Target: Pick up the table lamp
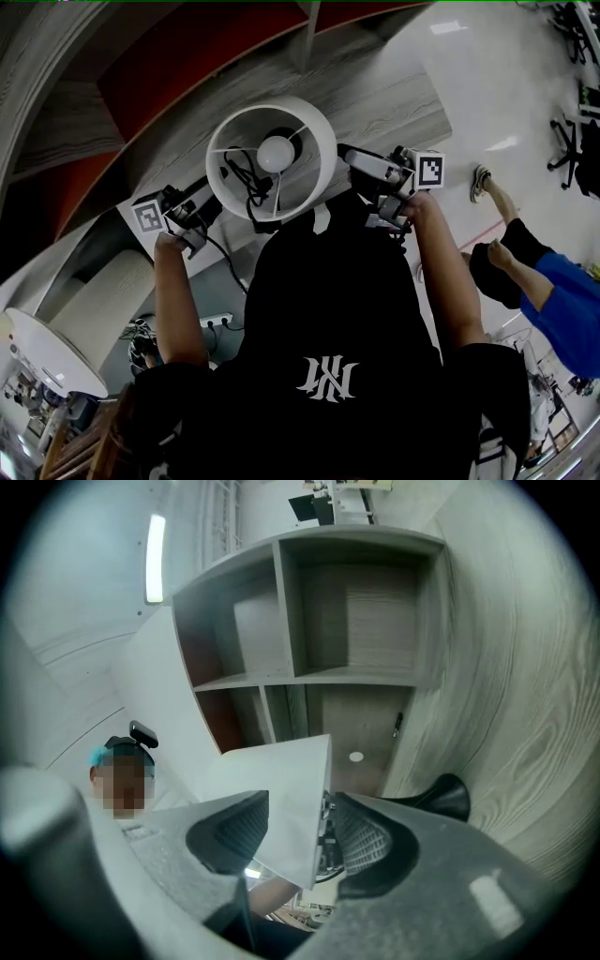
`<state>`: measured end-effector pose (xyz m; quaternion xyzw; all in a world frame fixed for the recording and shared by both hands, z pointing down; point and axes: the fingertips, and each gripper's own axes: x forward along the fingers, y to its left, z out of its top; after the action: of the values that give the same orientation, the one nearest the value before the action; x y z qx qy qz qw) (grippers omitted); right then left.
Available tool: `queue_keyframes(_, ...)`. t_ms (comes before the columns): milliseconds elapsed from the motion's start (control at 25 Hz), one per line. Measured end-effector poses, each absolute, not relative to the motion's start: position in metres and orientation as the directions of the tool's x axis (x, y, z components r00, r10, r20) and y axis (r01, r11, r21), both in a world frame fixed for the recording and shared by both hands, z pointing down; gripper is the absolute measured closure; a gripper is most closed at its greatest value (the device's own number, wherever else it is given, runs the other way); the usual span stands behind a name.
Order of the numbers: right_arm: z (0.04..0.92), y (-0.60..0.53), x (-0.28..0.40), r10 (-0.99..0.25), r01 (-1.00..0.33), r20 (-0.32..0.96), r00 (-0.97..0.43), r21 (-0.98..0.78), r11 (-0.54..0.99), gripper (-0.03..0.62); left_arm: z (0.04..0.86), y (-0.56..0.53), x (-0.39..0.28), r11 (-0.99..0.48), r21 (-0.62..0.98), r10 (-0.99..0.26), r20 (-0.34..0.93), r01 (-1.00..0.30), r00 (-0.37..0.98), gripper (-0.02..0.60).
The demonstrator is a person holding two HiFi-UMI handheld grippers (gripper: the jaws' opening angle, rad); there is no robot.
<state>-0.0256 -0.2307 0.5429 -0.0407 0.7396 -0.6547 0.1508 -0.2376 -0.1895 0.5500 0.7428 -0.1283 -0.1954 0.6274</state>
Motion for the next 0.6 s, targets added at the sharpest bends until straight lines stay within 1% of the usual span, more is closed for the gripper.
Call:
queue_keyframes(120, 0.5426, -0.2305, -0.0268, -0.262, 0.144, -0.175, -0.949, -0.980, 0.133, 0.388, 0.5500, -0.1894, -0.2369, -0.165, 0.983, -0.434, -0.146, 0.081, 0.889, 0.345)
queue_keyframes(360, 0.5421, -0.2260, -0.0297, -0.251, 0.159, -0.186, -0.950, -0.980, 0.124, 0.391, 0.5520, -0.1870, -0.2357, -0.153, 0.983, -0.429, -0.154, 0.096, 0.890, 0.344)
queue_keyframes(600, 0.5425, -0.2257, -0.0324, -0.252, 0.168, -0.194, -0.948, -0.978, 0.122, 0.408, 0.5505, -0.1825, -0.2314, -0.155, 0.980, -0.406, -0.175, 0.121, 0.897, 0.344)
